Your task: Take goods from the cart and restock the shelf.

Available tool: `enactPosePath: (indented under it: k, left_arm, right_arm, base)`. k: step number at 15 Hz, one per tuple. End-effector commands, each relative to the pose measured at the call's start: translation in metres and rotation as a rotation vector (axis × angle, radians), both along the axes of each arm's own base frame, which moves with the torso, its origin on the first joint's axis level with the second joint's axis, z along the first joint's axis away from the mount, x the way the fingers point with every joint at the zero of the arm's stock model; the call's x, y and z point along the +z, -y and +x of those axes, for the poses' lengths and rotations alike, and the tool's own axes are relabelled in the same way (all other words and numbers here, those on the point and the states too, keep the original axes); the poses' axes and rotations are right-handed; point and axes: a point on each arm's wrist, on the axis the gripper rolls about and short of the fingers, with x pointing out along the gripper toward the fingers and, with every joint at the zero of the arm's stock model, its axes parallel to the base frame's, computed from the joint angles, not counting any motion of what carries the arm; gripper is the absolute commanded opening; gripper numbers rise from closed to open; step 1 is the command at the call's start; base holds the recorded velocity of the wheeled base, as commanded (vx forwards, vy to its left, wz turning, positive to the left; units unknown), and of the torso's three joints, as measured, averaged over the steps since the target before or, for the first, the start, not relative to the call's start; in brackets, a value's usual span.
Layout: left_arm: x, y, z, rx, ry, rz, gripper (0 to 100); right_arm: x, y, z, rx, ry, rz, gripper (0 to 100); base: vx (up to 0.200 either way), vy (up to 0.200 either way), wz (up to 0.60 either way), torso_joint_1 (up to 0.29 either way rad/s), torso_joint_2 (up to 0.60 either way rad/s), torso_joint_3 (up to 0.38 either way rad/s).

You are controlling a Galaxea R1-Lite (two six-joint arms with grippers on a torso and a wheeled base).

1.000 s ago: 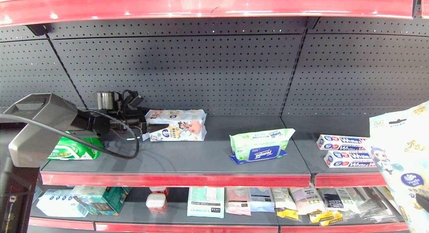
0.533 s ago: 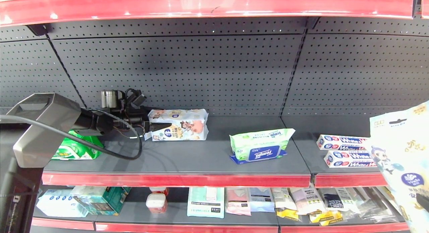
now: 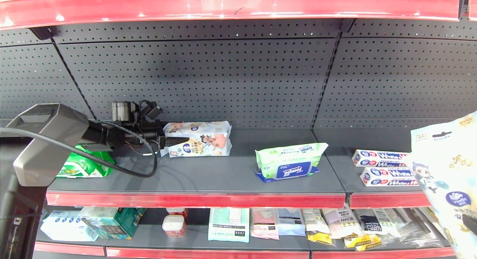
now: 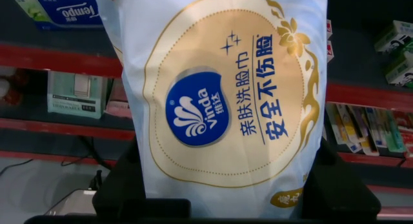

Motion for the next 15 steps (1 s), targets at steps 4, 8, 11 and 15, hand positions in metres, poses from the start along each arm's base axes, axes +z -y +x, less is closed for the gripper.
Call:
enactPosePath:
  k: [4, 8, 11, 15]
  left_arm:
    - [0.000, -0.001, -0.001, 0.001, 0.006, 0.003, 0]
    - [0.008, -0.002, -0.009, 0.001, 0.015, 0.002, 0]
    - [0.021, -0.005, -0.022, -0.002, 0.014, -0.004, 0]
    - [0.025, -0.019, -0.040, 0.010, 0.004, -0.010, 0]
  right_arm:
    - [-0.001, 0.000, 0.001, 0.002, -0.009, -0.001, 0]
    - [-0.001, 0.000, 0.001, 0.002, -0.009, -0.001, 0]
    - [0.000, 0.000, 0.002, 0.003, -0.008, -0.001, 0]
    - [0.001, 0.000, 0.004, 0.003, -0.015, 0.000, 0]
  base:
    - [0.000, 0.000, 0.00, 0.000, 0.00, 0.000]
    - [0.000, 0.000, 0.00, 0.000, 0.00, 0.000]
    - [0.000, 0.000, 0.00, 0.000, 0.00, 0.000]
    - [0.000, 0.000, 0.00, 0.000, 0.00, 0.000]
